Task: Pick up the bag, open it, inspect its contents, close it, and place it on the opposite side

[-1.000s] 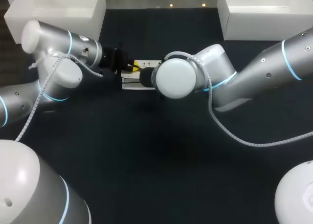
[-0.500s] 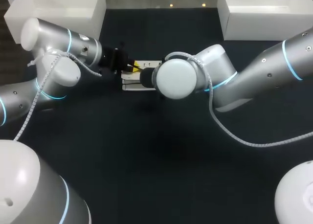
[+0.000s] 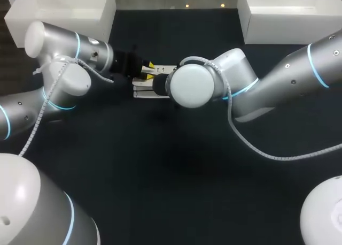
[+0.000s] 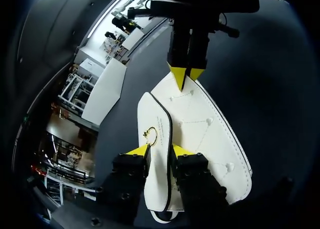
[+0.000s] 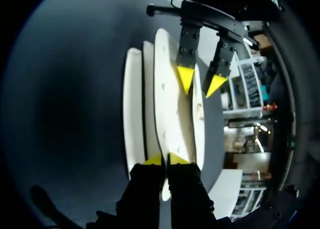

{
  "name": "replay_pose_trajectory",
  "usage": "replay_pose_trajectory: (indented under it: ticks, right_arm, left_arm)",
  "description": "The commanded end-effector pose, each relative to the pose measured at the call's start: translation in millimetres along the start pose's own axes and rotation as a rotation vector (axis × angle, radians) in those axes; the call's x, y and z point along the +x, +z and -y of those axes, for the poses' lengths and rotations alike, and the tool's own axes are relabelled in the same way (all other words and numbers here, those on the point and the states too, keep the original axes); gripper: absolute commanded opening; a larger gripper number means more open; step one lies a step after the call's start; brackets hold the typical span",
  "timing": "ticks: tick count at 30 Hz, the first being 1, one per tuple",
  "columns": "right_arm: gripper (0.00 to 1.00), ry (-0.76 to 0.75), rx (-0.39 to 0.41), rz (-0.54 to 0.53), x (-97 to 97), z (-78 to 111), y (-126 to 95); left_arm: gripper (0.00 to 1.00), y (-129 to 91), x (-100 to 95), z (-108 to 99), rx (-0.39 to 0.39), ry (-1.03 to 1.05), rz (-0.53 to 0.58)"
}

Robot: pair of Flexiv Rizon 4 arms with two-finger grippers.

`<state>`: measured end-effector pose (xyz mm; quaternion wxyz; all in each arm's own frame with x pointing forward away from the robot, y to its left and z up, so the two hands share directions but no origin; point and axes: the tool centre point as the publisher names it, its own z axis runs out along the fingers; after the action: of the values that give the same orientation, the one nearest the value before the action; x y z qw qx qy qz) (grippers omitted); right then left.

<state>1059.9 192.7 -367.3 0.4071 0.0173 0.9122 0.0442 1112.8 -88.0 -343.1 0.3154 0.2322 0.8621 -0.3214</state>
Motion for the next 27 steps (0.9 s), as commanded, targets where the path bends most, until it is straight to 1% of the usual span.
replay_pose_trajectory:
  ticks: [1, 4, 7, 12, 15, 20, 23, 25, 27]
  right_arm:
    - [0.00, 0.000, -0.002, 0.003, 0.5, 0.6, -0.1]
    - [0.00, 0.000, -0.002, 0.003, 0.5, 0.6, -0.1]
    - [0.00, 0.000, -0.002, 0.003, 0.5, 0.6, -0.1]
    - [0.00, 0.000, -0.002, 0.003, 0.5, 0.6, -0.1]
    - [0.00, 0.000, -0.002, 0.003, 0.5, 0.6, -0.1]
    - [0.00, 0.000, -0.002, 0.003, 0.5, 0.6, -0.1]
    - [0.00, 0.000, -0.002, 0.003, 0.5, 0.6, -0.1]
    - [0.00, 0.000, -0.002, 0.003, 0.5, 0.6, -0.1]
    - [0.00, 0.000, -0.002, 0.003, 0.5, 0.6, -0.1]
  left_arm:
    - [0.00, 5.2, 0.7, 1.4, 0.009, 0.012, 0.003]
    - [0.00, 5.9, 2.9, -0.5, 0.007, 0.022, -0.008]
    - [0.00, 1.3, 5.1, -5.3, 0.007, 0.028, -0.016]
    - [0.00, -11.1, 7.6, -7.1, 0.057, 0.045, -0.023]
    - [0.00, -13.0, 10.1, -7.9, 0.073, 0.065, -0.036]
    - [0.00, -6.2, 8.3, -13.2, 0.040, 0.039, -0.036]
    - [0.00, -0.6, 5.2, -11.2, 0.022, 0.032, -0.034]
    - [0.00, 3.7, 3.4, -8.7, -0.004, 0.046, -0.029]
    - [0.00, 6.6, 1.9, -8.0, -0.003, 0.047, -0.033]
